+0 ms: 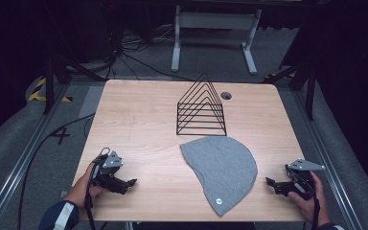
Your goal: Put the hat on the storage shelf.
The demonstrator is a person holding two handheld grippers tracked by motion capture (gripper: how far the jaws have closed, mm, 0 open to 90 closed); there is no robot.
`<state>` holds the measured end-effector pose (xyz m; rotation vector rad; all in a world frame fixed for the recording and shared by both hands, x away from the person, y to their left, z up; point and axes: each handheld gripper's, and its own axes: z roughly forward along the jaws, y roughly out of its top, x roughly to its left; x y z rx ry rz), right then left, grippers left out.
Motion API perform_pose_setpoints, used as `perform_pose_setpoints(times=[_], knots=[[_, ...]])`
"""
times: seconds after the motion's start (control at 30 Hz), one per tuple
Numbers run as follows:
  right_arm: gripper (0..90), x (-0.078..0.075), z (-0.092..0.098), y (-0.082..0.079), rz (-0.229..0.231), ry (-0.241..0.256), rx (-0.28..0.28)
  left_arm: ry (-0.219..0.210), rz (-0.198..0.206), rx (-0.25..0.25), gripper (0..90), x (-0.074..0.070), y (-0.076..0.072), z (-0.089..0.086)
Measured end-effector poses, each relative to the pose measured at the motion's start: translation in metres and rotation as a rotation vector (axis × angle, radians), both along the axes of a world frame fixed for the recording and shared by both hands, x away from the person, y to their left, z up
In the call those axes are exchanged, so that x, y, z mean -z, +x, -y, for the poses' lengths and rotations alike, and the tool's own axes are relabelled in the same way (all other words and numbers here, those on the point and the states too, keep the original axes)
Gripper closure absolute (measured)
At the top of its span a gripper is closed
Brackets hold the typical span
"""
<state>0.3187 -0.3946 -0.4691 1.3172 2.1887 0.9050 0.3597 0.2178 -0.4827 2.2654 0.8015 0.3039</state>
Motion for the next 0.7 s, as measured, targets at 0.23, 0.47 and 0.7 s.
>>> perform_pose_setpoints(times=[0.23, 0.47, 0.7], knots=[[1.6, 0.000, 0.000, 0.000, -0.002, -0.001, 0.001, 0.045, -0.027, 0.064, 0.7, -0.005, 0.010, 0.003], [8.7, -0.005, 0.000, 0.002, -0.035, -0.020, -0.028, 0.025, -0.046, 0.157, 23.0, -0.014, 0.028, 0.014], [37.1, -0.013, -0.017, 0.000, -0.033, -0.001, -0.122, -0.041, 0.007, 0.216, 29.7, -0.033, 0.044, 0.044]])
